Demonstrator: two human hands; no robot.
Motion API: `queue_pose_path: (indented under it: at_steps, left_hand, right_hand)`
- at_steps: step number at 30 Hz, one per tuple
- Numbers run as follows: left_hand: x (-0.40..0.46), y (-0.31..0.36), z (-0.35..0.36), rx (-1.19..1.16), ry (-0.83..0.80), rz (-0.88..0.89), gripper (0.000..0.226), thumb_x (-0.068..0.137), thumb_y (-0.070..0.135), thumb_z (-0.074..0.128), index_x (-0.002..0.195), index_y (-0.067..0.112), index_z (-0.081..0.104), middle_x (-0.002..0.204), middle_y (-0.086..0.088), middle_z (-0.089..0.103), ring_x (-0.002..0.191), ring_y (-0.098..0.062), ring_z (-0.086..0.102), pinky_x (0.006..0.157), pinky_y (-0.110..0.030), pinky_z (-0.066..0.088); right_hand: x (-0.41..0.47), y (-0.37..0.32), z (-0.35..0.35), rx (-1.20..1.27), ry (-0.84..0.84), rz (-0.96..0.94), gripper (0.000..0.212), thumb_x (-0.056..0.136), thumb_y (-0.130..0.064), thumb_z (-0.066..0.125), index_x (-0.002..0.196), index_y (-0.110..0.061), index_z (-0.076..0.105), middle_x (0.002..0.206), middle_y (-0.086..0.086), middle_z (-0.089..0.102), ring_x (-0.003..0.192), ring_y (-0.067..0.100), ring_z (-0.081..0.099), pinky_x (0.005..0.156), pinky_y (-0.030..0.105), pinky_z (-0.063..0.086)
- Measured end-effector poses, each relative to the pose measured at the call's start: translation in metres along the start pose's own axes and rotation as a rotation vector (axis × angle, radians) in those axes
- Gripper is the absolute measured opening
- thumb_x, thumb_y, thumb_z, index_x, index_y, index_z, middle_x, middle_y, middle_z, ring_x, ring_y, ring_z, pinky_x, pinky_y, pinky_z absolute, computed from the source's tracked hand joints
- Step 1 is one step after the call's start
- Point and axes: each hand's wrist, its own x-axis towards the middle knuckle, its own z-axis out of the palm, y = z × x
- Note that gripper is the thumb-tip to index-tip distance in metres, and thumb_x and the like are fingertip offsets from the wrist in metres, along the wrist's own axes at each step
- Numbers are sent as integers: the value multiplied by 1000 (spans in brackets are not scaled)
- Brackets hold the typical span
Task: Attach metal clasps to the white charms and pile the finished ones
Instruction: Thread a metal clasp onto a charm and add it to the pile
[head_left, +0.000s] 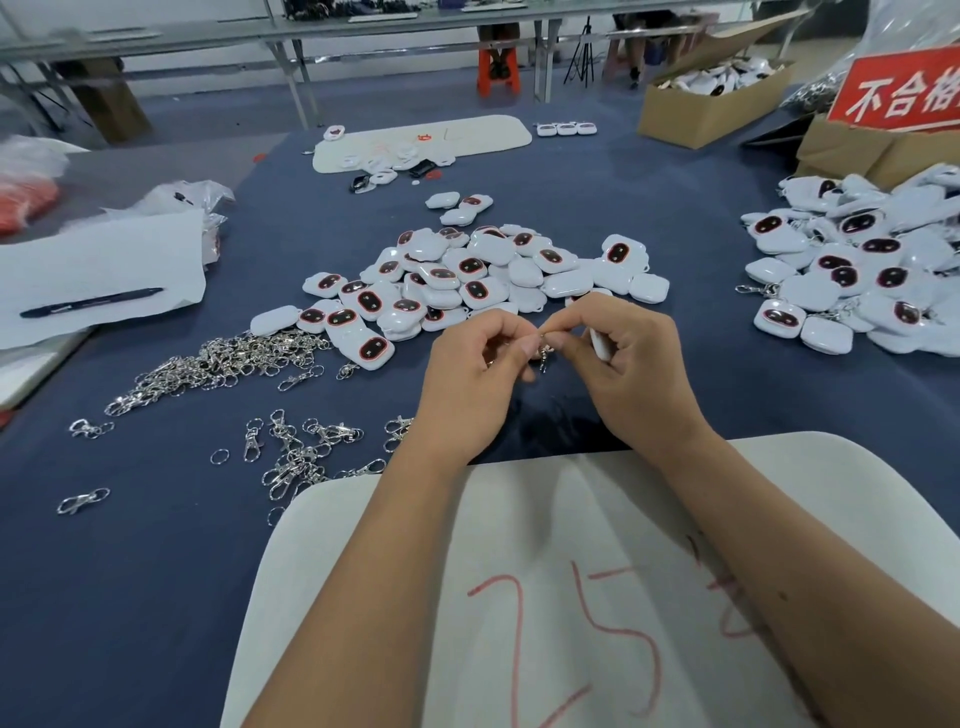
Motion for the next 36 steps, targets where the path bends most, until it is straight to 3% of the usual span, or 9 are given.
queue_pose_path:
  at_steps: [2,8,13,17,21,25,30,34,36]
  left_hand:
    - [0,0,-1,-15,-5,-6,14,98,6,62,88,12,71,70,15,65,66,-6,61,70,-19,49]
    - [0,1,-1,-10,-7,-27,17,98,5,61,86,13,70,64,15,63,63,-7,58,65,-19,44]
    - [-1,-1,2,133,23,6,19,98,6,60,83,18,66,64,11,62,61,-4,58,64,-20,45]
    - [0,-2,5,257,58,94,14,97,7,61,86,16,65,76,8,63,72,-11,60,67,-20,44]
    - [0,-3,6,307,79,167,11,95,7,61,87,14,63,80,5,61,76,-15,57,69,-22,42]
    - [-1,-3,6,340,69,196,12,96,6,59,88,16,61,81,7,58,78,-14,55,71,-24,42]
    - [-1,-2,8,349,72,192,12,99,7,56,89,13,59,82,6,56,80,-12,52,71,-19,38]
    - [-2,-2,8,353,74,188,13,100,8,53,89,14,57,85,6,55,79,-9,51,70,-21,38]
    - [-3,-3,8,368,64,193,16,101,8,52,89,18,55,85,8,54,79,-8,51,70,-21,37]
  right_hand:
    - [0,0,-1,-2,6,-15,11,92,3,73,91,-6,77,66,-22,53,65,-1,49,66,10,33]
    - [0,0,0,-26,-13,-21,9,93,1,74,91,-7,78,70,0,59,64,5,46,66,15,33]
    - [0,2,1,-75,-26,-34,10,93,1,73,90,-7,77,77,-1,66,70,9,53,68,19,39]
    - [-1,2,2,-75,-11,-32,12,93,2,72,90,-8,78,75,-9,63,68,3,52,68,15,36]
    - [1,3,1,122,-64,144,11,96,-6,72,94,-14,80,82,-3,74,75,18,64,70,31,48]
    - [2,4,0,204,-108,190,16,95,0,70,91,-12,80,85,-5,76,78,8,66,75,19,48]
    - [-1,3,0,195,-58,173,14,93,0,72,91,-12,80,86,-5,78,82,16,71,77,26,54]
    - [1,1,2,210,-71,232,6,97,-14,72,95,-17,77,83,6,73,81,16,69,75,32,54]
    - [4,4,2,247,-56,335,15,101,-28,62,100,-19,73,84,14,66,74,16,59,71,32,49]
